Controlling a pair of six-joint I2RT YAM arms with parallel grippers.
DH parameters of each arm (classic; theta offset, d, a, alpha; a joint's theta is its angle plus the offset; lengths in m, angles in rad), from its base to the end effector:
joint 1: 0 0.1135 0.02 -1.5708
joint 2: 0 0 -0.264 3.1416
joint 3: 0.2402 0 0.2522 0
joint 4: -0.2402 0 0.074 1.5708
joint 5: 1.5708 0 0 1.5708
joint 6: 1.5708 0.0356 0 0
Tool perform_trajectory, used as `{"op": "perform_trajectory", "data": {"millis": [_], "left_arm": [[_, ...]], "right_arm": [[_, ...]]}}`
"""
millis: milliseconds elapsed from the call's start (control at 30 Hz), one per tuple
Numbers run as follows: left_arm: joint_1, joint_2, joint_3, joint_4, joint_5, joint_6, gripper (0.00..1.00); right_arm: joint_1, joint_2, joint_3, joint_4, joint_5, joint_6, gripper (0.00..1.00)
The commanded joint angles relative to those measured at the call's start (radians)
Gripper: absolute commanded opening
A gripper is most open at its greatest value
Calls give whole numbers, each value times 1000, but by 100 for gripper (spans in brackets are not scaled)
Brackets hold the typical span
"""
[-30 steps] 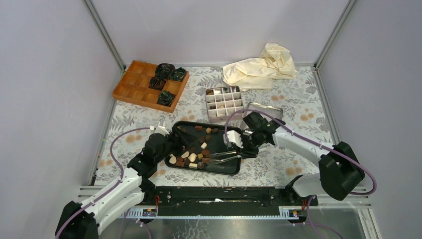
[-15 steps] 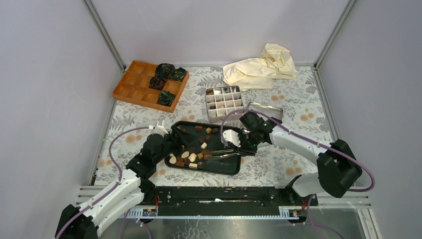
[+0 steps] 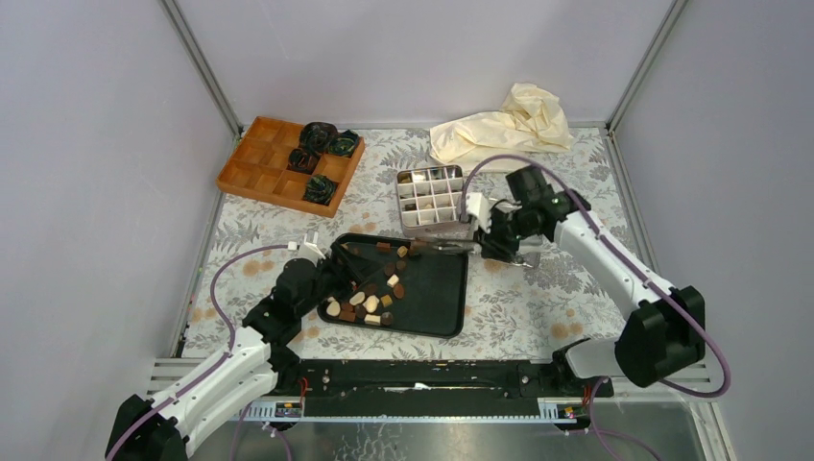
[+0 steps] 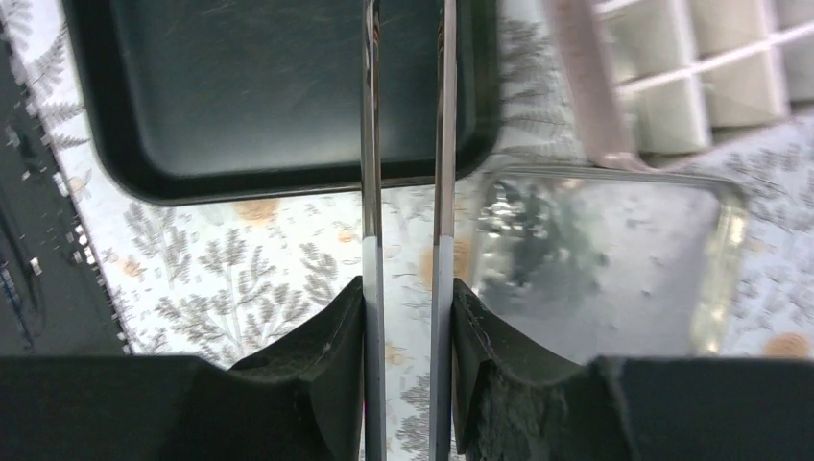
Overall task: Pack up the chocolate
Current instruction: Pick up the fake chocolate from the plate.
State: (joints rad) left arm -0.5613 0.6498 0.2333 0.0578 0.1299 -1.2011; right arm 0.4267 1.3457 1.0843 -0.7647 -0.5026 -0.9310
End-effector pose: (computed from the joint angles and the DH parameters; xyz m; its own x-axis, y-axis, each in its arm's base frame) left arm 0.1334 -0.0893 0.1906 -0.6953 -0.6550 -0.2959 -0.0493 0.4542 -0.8895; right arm 0.2366 0.1264 0.2755 0.0084 -0.7684 -0.6399 -0.9768 0.1307 -0.1697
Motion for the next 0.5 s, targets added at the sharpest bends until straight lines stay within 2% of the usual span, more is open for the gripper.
{"op": "perform_trajectory", "data": {"millis": [0,167,300,467], "left_arm": [[-4,-10,33,13,-9,-1,83],[-6,-7,30,14,-10,-2,83],[-5,2,35,15,-13,1,83],[-6,18,43,14,-16,5,83]], "right_arm": [[-99,67,152,-34,-85,-2,0],[-178,208,297,2,-25,53,0],[-199,309,415,-6,7,83,0],[-204,380,483,-31,15,81,0]]}}
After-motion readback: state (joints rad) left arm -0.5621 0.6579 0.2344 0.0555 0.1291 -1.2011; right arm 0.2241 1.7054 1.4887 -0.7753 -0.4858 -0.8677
